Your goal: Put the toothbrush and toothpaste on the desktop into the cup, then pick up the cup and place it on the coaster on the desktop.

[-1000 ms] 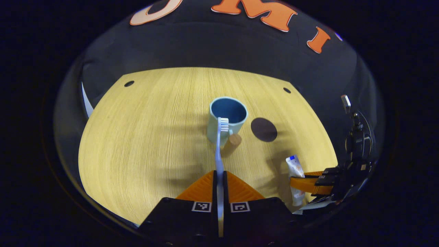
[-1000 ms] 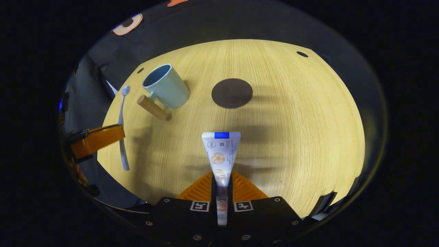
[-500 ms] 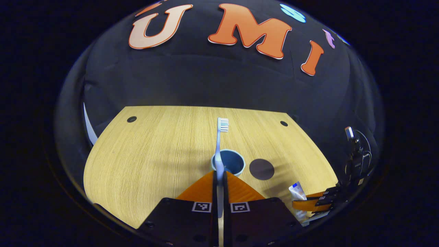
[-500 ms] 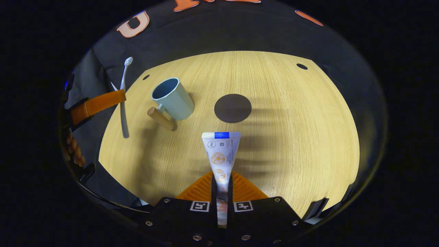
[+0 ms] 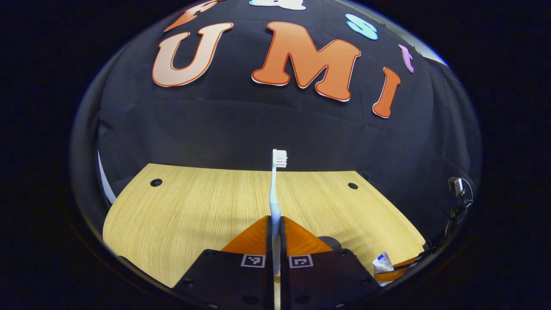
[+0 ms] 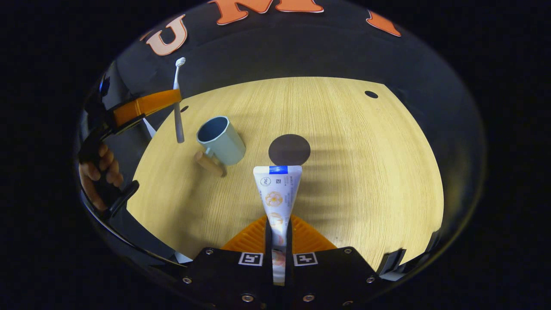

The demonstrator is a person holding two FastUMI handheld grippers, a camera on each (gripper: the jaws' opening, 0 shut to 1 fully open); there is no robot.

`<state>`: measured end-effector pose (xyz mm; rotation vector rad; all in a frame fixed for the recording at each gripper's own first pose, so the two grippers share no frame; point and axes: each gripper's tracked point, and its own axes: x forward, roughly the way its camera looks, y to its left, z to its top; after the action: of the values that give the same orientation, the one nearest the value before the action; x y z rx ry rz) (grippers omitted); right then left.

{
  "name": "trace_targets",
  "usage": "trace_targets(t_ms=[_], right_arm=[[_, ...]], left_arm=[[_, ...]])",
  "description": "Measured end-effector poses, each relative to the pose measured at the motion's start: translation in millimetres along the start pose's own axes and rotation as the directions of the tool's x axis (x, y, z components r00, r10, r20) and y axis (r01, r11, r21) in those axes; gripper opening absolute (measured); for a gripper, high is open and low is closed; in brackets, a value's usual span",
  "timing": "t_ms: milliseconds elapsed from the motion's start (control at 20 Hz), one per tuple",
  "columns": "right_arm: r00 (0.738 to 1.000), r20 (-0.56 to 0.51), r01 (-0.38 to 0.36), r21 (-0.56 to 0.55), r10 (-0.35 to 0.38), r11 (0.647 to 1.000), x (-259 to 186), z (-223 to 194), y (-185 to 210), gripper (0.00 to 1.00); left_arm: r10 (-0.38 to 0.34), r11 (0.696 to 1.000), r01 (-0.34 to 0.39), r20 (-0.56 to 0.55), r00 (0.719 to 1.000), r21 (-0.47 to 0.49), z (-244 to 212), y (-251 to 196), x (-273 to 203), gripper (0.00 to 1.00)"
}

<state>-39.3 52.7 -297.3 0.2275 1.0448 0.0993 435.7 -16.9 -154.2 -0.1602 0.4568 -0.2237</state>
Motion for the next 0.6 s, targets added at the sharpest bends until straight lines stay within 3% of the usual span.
trace_targets(t_ms=[600], right_arm=[[0.998,-0.026,0.062,0.06,-0.06,0.996,-1.7,-3.4,-0.7,0.11]], left_arm=[[-0.065,0.998,0.066,0.009,0.998,-0.02,-0.9,-12.9,33.4,0.05]])
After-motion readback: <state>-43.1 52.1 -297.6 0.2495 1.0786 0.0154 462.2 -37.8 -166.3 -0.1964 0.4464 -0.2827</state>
